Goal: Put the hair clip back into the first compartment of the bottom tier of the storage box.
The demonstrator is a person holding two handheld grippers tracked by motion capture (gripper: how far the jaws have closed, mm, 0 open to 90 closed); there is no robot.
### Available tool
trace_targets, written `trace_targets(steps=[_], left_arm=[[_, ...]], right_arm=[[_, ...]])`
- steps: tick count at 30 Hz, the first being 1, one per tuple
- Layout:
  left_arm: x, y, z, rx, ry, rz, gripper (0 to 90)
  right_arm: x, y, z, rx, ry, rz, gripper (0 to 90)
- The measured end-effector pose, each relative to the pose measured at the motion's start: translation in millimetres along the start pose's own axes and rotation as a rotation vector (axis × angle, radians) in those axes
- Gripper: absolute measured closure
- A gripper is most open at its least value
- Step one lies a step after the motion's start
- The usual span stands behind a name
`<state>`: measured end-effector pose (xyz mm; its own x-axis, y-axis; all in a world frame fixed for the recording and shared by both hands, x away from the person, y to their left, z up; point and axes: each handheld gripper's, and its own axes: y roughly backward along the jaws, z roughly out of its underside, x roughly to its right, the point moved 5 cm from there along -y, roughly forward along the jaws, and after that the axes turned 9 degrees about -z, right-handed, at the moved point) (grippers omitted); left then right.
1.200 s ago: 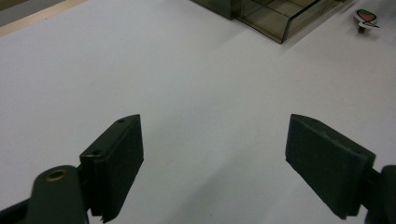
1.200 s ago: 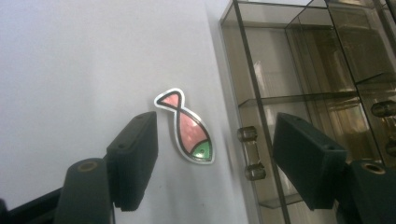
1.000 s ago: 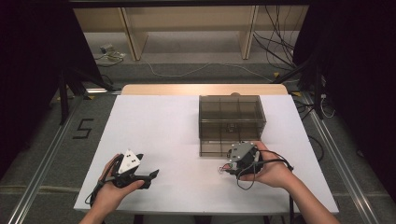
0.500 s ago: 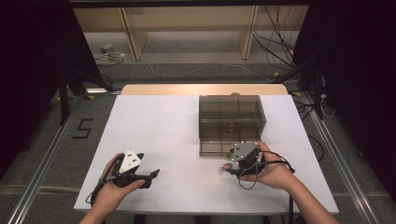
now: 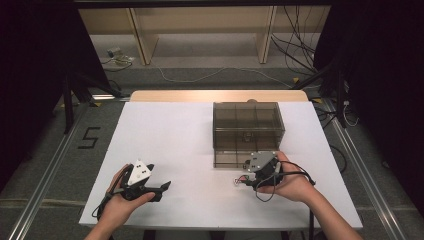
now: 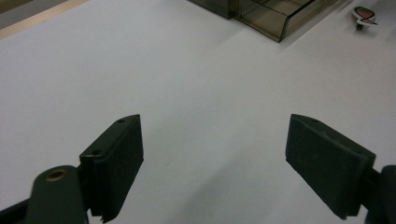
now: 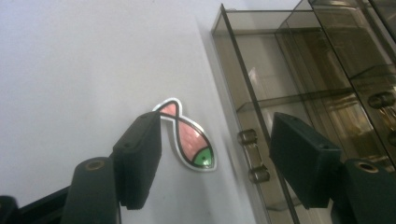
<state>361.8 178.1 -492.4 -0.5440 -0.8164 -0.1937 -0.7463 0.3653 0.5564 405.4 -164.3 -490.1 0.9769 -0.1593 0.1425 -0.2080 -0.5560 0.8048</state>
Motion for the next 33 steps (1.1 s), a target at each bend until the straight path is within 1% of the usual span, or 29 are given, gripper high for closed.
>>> trace_targets(steps=[5, 6, 8, 12, 13, 14, 16, 17, 18, 21, 24, 27, 28, 30, 32, 33], left_arm=[[1.3, -1.1, -2.2, 0.002, -0.003, -0.001, 19.2], [1.7, -1.5, -2.3, 0.001, -0.002, 0.0, 19.2], [2.1, -2.3, -2.7, 0.0, -0.005, 0.0, 19.1], [2.2, -2.8, -2.6, 0.001, -0.005, 0.003, 19.1], [1.9, -2.3, -2.0, 0.001, -0.008, 0.003, 19.1], [1.7, -1.6, -1.5, 0.002, -0.005, 0.004, 19.1], [0.8, -0.2, -0.8, 0.003, -0.002, 0.003, 19.1], [0.4, 0.2, -0.6, 0.003, 0.0, 0.003, 19.2], [0.0, 0.5, -0.4, 0.003, -0.001, 0.0, 19.1], [-0.1, 0.4, -1.0, 0.005, 0.0, -0.002, 19.2], [1.1, -1.3, -1.4, 0.001, -0.005, 0.001, 19.2], [1.9, -1.6, -1.7, 0.002, -0.005, 0.002, 19.2], [1.8, -1.5, -1.6, 0.002, -0.005, 0.002, 19.2], [1.3, -1.1, -1.1, 0.0, -0.005, 0.001, 19.2], [1.0, -0.8, -0.9, 0.0, -0.007, 0.002, 19.3], [1.1, -0.8, -0.9, 0.001, -0.006, 0.003, 19.3]], right_arm=[[-0.2, -5.6, -1.8, -0.009, 0.023, -0.006, 37.7], [-1.1, -6.5, -1.3, -0.011, 0.019, -0.016, 38.5], [-2.3, -8.6, -1.3, -0.012, 0.015, -0.023, 39.3], [-6.3, -11.9, -1.3, -0.034, 0.038, -0.046, 41.8], [-7.8, -12.5, -1.5, -0.04, 0.03, -0.053, 42.0], [-7.9, -13.5, -1.8, -0.041, 0.036, -0.055, 42.2], [-9.0, -15.4, -2.5, -0.048, 0.031, -0.063, 42.8], [-8.8, -16.6, -2.4, -0.053, 0.046, -0.07, 43.0], [-9.8, -18.0, -2.6, -0.058, 0.037, -0.077, 43.0], [-10.5, -23.1, -1.3, -0.082, 0.038, -0.098, 43.0], [-9.6, -26.5, 1.4, -0.099, 0.026, -0.12, 42.4], [-6.4, -26.7, 2.2, -0.092, 0.017, -0.121, 42.2], [-5.0, -26.8, 2.8, -0.092, 0.013, -0.128, 42.1], [-3.4, -27.6, 3.9, -0.085, -0.014, -0.145, 42.0], [-0.8, -28.4, 4.6, -0.08, -0.02, -0.16, 42.0], [0.8, -29.1, 5.1, -0.079, -0.031, -0.171, 42.1]])
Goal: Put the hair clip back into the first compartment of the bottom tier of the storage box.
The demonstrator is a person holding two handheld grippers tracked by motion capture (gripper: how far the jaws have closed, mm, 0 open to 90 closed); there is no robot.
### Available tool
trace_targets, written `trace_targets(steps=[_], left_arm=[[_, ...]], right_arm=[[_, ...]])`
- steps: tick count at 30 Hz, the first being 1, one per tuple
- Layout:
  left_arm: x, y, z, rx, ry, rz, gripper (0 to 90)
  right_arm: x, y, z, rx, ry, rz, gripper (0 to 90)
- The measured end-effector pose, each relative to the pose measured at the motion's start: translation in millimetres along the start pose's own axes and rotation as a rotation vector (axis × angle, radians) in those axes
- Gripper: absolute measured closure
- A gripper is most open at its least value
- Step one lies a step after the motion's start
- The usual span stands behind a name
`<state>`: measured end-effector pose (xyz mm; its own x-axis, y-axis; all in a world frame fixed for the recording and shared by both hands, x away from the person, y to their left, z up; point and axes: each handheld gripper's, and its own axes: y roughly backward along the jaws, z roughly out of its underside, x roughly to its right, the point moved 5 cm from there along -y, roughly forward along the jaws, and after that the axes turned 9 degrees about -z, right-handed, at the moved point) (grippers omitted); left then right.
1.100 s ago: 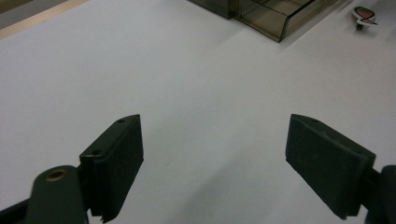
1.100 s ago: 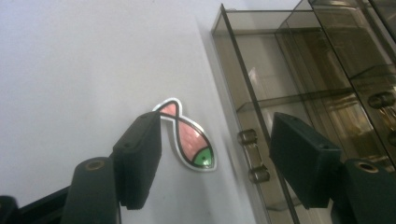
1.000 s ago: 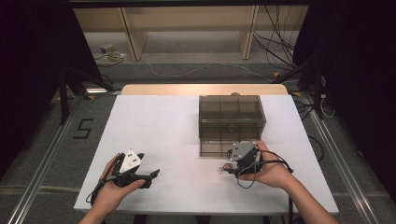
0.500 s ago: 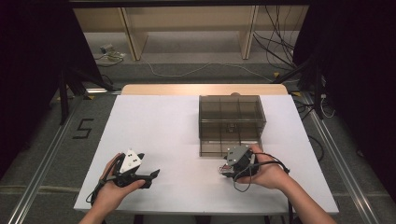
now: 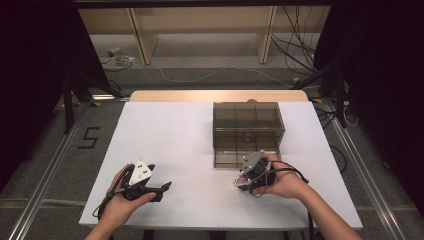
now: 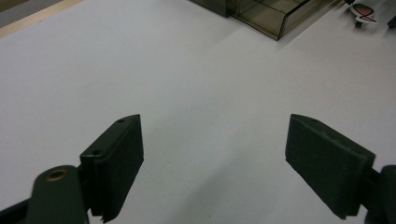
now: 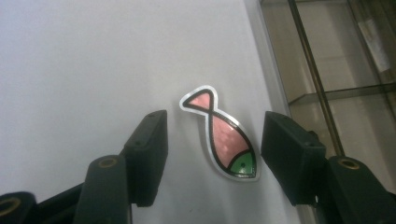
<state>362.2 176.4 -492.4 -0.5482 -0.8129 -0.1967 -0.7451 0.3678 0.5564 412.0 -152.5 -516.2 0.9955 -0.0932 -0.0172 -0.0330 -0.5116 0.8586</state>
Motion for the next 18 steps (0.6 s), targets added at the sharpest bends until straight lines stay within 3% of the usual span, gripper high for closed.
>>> trace_targets(steps=[8, 18], left_arm=[[1.3, -0.8, -0.1, -0.003, -0.005, 0.006, 19.5], [1.6, -0.4, -0.6, 0.002, -0.005, 0.006, 19.7]], right_arm=[[4.8, -1.0, 2.4, 0.014, -0.07, -0.069, 45.6], [3.4, -0.4, 0.9, -0.003, -0.073, -0.081, 55.1]])
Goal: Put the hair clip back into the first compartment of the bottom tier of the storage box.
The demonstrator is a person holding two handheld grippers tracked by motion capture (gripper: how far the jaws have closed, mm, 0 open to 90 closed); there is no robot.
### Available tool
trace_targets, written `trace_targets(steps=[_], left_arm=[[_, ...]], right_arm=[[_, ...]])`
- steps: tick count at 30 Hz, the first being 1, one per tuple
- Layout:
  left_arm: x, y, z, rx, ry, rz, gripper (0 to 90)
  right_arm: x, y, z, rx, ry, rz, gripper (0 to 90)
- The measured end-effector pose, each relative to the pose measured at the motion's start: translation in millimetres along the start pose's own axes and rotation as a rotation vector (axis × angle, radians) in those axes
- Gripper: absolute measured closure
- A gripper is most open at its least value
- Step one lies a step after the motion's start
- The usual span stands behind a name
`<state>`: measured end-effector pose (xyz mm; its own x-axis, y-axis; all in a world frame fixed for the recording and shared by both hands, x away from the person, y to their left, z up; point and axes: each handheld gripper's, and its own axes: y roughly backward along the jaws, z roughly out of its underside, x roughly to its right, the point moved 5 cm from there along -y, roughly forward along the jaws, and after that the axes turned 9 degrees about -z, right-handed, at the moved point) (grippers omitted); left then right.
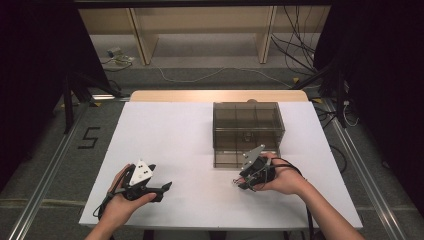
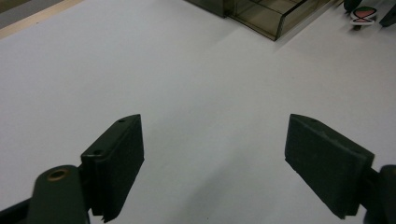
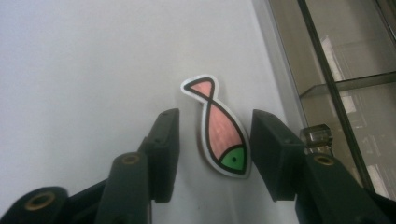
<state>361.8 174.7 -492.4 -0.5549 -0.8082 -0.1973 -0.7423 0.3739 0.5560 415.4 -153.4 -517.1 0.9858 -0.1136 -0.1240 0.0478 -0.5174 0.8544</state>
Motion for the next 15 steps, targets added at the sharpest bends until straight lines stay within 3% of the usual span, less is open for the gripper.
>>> trace_targets(steps=[3, 10, 15], left_arm=[[0.2, 0.2, -0.1, 0.0, -0.001, 0.0, 19.7], [0.3, 0.2, -0.1, 0.0, -0.003, -0.001, 19.9], [0.1, 0.0, -0.1, 0.0, -0.002, 0.001, 20.4]], right_arm=[[-1.0, 0.2, -0.8, -0.011, -0.01, -0.002, 58.2], [-4.9, -0.6, -4.1, -0.045, 0.017, -0.001, 66.9], [-4.8, -1.6, -6.9, -0.068, 0.016, 0.001, 67.2]])
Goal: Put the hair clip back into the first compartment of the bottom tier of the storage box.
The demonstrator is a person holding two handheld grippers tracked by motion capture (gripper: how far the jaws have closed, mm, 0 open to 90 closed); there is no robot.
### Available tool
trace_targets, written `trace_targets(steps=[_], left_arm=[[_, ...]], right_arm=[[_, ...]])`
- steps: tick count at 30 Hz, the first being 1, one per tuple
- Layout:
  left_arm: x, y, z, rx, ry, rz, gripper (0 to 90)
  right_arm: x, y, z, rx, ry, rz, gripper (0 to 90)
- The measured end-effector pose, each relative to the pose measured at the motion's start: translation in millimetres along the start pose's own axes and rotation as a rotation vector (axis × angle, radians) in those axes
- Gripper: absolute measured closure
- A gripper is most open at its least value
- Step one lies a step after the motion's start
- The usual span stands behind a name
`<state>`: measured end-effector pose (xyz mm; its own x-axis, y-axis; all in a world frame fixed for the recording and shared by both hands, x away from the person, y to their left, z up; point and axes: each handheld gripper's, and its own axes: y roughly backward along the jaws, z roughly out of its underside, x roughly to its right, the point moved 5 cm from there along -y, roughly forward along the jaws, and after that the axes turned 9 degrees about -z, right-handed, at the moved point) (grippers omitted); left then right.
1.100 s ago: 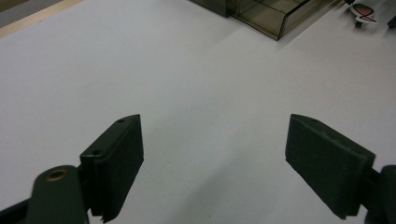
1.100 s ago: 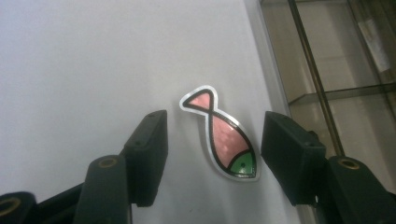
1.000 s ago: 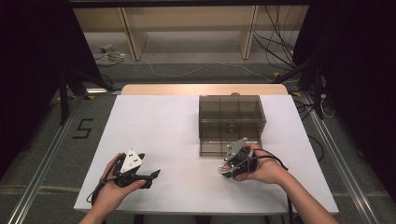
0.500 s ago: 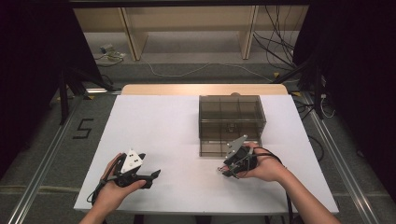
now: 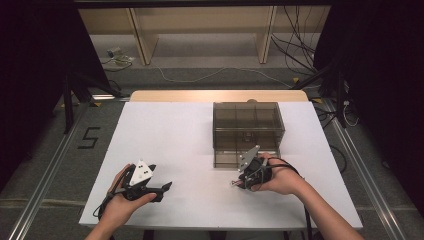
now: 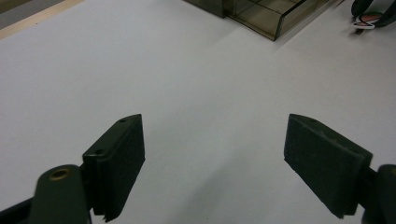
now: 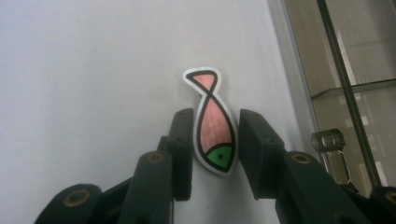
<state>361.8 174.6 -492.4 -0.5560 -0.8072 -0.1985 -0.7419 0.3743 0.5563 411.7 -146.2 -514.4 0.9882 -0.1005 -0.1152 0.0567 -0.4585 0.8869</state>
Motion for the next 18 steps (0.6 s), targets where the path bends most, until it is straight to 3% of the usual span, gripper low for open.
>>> trace_targets(steps=[4, 9, 14, 18], left_arm=[[-0.1, -0.3, -0.1, 0.0, 0.001, 0.0, 20.4], [0.2, -0.2, -0.1, 0.001, 0.0, 0.0, 20.4], [0.1, 0.2, -0.2, 0.002, 0.0, 0.0, 20.4], [-0.8, 0.9, -0.1, 0.002, -0.003, 0.001, 20.4]], right_arm=[[-0.6, -0.1, -3.6, -0.05, 0.005, 0.009, 65.8], [0.3, -0.3, -3.1, -0.044, 0.002, -0.003, 65.8], [0.1, -0.3, -4.6, -0.056, -0.031, 0.001, 67.5], [0.6, 0.1, -5.4, -0.043, -0.09, -0.003, 67.7]])
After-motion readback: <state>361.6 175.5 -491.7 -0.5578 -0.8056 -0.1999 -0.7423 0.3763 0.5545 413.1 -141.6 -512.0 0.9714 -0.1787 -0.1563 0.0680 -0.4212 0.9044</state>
